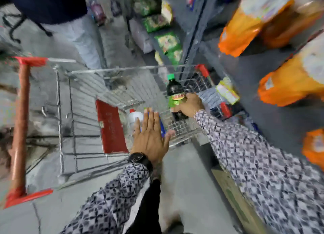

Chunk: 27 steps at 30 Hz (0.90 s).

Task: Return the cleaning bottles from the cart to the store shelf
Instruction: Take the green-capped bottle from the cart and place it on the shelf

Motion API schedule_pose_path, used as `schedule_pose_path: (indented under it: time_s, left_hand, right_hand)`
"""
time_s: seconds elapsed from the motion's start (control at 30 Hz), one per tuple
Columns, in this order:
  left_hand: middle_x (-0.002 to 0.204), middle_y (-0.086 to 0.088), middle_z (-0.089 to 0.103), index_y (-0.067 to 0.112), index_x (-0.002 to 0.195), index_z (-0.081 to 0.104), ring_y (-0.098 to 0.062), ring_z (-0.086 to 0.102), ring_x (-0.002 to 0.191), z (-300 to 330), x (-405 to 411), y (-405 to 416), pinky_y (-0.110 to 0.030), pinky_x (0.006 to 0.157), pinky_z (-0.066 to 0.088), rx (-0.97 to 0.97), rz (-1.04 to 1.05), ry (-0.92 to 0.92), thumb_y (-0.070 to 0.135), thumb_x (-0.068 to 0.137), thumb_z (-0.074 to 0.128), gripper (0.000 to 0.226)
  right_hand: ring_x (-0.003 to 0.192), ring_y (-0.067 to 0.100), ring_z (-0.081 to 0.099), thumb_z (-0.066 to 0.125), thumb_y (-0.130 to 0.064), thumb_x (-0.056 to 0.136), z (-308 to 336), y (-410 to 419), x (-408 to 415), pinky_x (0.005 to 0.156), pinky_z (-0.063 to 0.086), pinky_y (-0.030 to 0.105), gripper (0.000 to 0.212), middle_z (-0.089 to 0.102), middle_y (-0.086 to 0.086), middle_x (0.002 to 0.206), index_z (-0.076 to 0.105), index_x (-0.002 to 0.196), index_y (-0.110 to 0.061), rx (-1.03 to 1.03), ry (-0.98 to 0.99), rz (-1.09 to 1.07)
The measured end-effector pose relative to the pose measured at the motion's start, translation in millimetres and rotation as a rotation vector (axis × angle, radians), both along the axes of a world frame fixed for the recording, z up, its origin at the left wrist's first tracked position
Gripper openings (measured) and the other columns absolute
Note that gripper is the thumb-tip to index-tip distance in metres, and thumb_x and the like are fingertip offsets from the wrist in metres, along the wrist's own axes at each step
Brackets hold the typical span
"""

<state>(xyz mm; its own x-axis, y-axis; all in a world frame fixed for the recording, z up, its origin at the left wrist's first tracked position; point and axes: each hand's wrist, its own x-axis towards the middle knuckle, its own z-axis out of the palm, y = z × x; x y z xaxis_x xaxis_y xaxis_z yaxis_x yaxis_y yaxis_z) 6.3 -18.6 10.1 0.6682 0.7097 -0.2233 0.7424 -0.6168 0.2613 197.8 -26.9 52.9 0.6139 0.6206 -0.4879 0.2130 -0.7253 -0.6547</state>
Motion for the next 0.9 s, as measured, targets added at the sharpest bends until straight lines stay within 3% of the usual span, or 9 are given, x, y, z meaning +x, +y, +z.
schedule_pose_path:
  time_s: [0.1,0.2,0.33,0.43,0.5,0.6,0.67,0.77,0.9]
  left_hand:
    - [0.173,-0.014,0.008,0.006,0.163,0.013,-0.029,0.007,0.162,68,25,-18,-0.053,0.130,0.012,0.096,-0.072,-0.203,0.050,0.102,0.027,0.076]
    - [0.172,-0.016,0.013,0.004,0.162,0.020,-0.032,0.011,0.161,149,59,-47,-0.055,0.129,0.015,0.200,-0.175,-0.492,0.041,0.104,0.034,0.070]
    - [0.169,-0.019,0.022,0.000,0.159,0.025,-0.035,0.018,0.159,258,109,-104,-0.054,0.129,0.017,0.322,-0.339,-0.887,0.028,0.104,0.035,0.062]
    - [0.169,-0.018,0.022,0.000,0.159,0.027,-0.034,0.019,0.159,315,146,-155,-0.049,0.130,0.015,0.317,-0.442,-1.108,0.019,0.105,0.039,0.059]
    - [0.170,-0.017,0.022,0.000,0.159,0.027,-0.034,0.018,0.160,344,175,-192,-0.049,0.130,0.015,0.284,-0.577,-1.182,0.017,0.103,0.041,0.060]
    - [0.167,-0.017,0.032,0.002,0.157,0.035,-0.035,0.024,0.158,371,220,-239,-0.053,0.129,0.018,0.254,-0.814,-1.135,0.019,0.100,0.040,0.059]
    - [0.164,-0.015,0.037,0.005,0.156,0.038,-0.035,0.026,0.157,387,253,-265,-0.056,0.127,0.021,0.220,-0.964,-0.946,0.028,0.100,0.029,0.061]
    - [0.168,-0.012,0.031,0.006,0.158,0.030,-0.030,0.020,0.159,394,301,-291,-0.054,0.127,0.018,0.297,-1.081,-0.553,0.034,0.104,0.024,0.061]
    - [0.167,-0.011,0.032,0.009,0.154,0.037,-0.030,0.026,0.156,375,330,-299,-0.058,0.123,0.023,0.395,-1.153,-0.337,0.042,0.101,0.013,0.068]
  right_hand:
    - [0.086,0.017,0.073,0.097,-0.037,0.048,63,-51,12,0.072,0.059,0.024,0.066,0.080,0.000,0.095,0.077,0.106,-0.016,0.155,-0.151,-0.126]
    - [0.087,0.016,0.073,0.099,-0.034,0.048,154,-121,14,0.079,0.060,0.035,0.064,0.081,0.003,0.100,0.073,0.105,-0.018,0.365,-0.315,-0.241]
    - [0.088,0.008,0.073,0.096,-0.051,0.047,279,-231,7,0.079,0.060,0.033,0.068,0.078,-0.012,0.097,0.067,0.105,-0.031,0.543,-0.599,-0.378]
    - [0.078,-0.013,0.067,0.099,-0.042,0.050,342,-309,2,0.070,0.052,0.009,0.058,0.073,-0.023,0.084,0.062,0.095,-0.040,0.628,-0.743,-0.497]
    - [0.073,-0.021,0.063,0.101,-0.036,0.051,373,-363,-4,0.066,0.046,0.002,0.060,0.070,-0.028,0.081,0.063,0.098,-0.038,0.669,-0.847,-0.600]
    - [0.082,-0.018,0.066,0.100,-0.037,0.053,397,-427,-15,0.070,0.047,0.002,0.064,0.074,-0.025,0.091,0.066,0.107,-0.034,0.652,-0.986,-0.749]
    - [0.087,-0.013,0.069,0.100,-0.038,0.053,402,-461,-21,0.073,0.050,0.004,0.067,0.077,-0.021,0.097,0.069,0.112,-0.030,0.633,-1.053,-0.845]
    - [0.085,-0.013,0.070,0.099,-0.039,0.054,401,-493,-28,0.070,0.049,0.003,0.064,0.078,-0.019,0.095,0.070,0.110,-0.029,0.636,-1.078,-0.963]
    - [0.082,-0.018,0.066,0.099,-0.035,0.056,386,-517,-31,0.067,0.048,0.002,0.058,0.074,-0.024,0.090,0.070,0.106,-0.031,0.578,-1.082,-1.108]
